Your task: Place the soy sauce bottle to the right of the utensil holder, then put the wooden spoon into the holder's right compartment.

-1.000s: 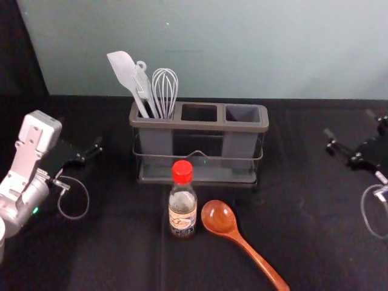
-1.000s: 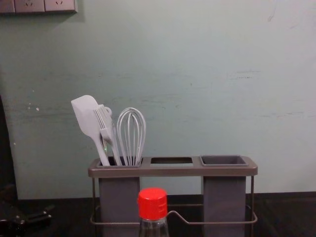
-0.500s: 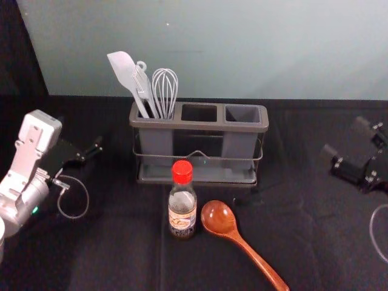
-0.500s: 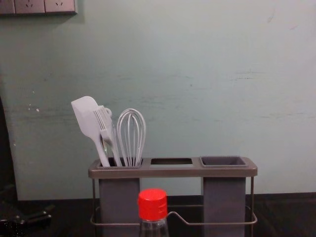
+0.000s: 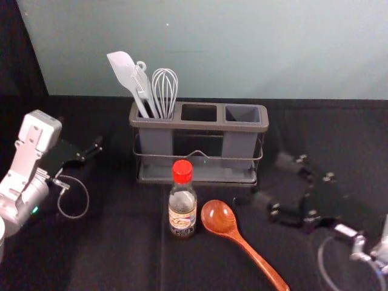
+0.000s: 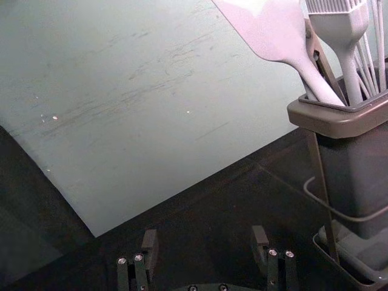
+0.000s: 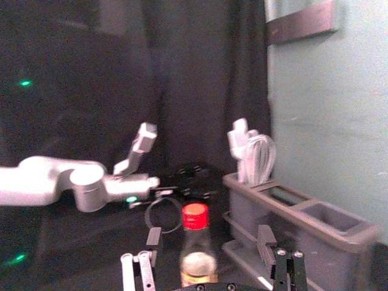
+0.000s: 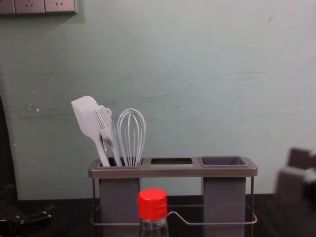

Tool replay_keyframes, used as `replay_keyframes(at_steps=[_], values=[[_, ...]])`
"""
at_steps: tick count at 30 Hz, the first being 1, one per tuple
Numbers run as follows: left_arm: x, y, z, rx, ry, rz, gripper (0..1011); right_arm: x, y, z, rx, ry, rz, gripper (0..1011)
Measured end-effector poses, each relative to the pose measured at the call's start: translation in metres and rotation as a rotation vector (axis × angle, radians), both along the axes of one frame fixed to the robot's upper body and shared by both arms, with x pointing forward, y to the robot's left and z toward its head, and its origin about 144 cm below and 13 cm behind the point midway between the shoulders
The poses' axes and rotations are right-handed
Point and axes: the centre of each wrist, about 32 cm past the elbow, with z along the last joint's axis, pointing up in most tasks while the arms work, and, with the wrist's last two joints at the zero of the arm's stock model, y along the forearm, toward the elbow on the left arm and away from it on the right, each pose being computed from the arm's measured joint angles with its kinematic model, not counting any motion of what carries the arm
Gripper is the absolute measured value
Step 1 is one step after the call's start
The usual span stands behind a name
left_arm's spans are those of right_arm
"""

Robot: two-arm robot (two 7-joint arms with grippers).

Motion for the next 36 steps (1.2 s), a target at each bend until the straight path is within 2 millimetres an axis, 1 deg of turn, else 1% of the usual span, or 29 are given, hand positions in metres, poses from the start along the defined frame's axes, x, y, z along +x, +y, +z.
replay_keyframes(at_steps=[3,4,8,11,17,20,27,36], values=[[0.000,0.000,0.000,0.000,0.000,0.000,1005,0.005,0.016,-0.004,-0.023,0.020,0.051,1002],[0.000,0.000,0.000,0.000,0.000,0.000,1005,0.005,0.016,-0.004,-0.023,0.020,0.051,1002],[0.000,0.000,0.000,0.000,0.000,0.000,1005,0.013,0.035,-0.009,-0.051,0.043,0.096,1002],[0.000,0.000,0.000,0.000,0.000,0.000,1005,0.016,0.039,-0.010,-0.058,0.048,0.103,1002],[0.000,0.000,0.000,0.000,0.000,0.000,1005,0.033,0.057,-0.014,-0.093,0.060,0.121,1003],[0.000,0.000,0.000,0.000,0.000,0.000,1005,0.038,0.062,-0.014,-0.101,0.061,0.120,1002],[0.000,0.000,0.000,0.000,0.000,0.000,1005,0.054,0.079,-0.011,-0.120,0.067,0.111,1002],[0.000,0.000,0.000,0.000,0.000,0.000,1005,0.070,0.094,-0.009,-0.137,0.077,0.097,1002]])
